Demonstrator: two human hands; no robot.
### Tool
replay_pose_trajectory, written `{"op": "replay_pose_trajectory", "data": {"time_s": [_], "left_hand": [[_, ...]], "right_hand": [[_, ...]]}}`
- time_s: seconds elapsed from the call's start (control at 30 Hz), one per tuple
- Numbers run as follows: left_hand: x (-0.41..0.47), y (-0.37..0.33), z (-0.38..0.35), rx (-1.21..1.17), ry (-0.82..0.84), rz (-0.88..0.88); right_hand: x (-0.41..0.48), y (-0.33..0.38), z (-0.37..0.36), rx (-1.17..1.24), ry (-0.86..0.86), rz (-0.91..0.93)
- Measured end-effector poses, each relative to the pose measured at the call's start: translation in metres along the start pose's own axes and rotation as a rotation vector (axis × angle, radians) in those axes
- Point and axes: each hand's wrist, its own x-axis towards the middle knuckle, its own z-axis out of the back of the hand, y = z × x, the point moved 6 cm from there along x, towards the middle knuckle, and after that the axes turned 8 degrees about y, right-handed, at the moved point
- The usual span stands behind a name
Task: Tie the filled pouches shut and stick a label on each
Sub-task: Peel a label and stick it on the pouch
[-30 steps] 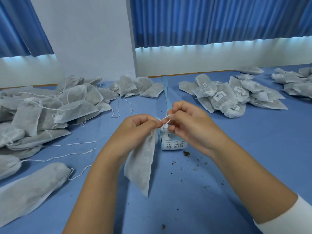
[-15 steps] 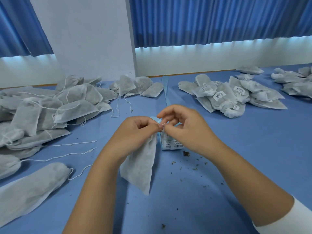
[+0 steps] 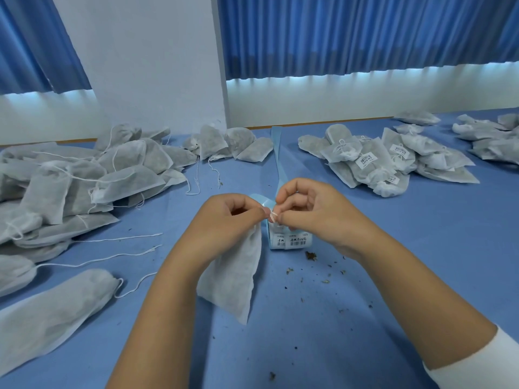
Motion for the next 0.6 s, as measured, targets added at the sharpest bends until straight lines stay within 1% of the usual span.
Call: {"op": "replay_pose_trajectory", "data": {"time_s": [0.13, 0.33, 0.6], "left_hand": [[-0.0007, 0.0002, -0.0013, -0.059, 0.059, 0.013], [-0.0007, 0.0039, -0.0045, -0.107, 0.15, 0.039], [0.0006, 0.0056, -0.0045, -0.23, 0.186, 0.052]], "right_hand": [[-0.0002, 0.0021, -0.002, 0.085, 0.008, 0.024], [-0.0018, 0.0046, -0.006, 0.023, 0.034, 0.075], [0.0001, 0.0058, -0.0051, 0.126, -0.006, 0.148]]}}
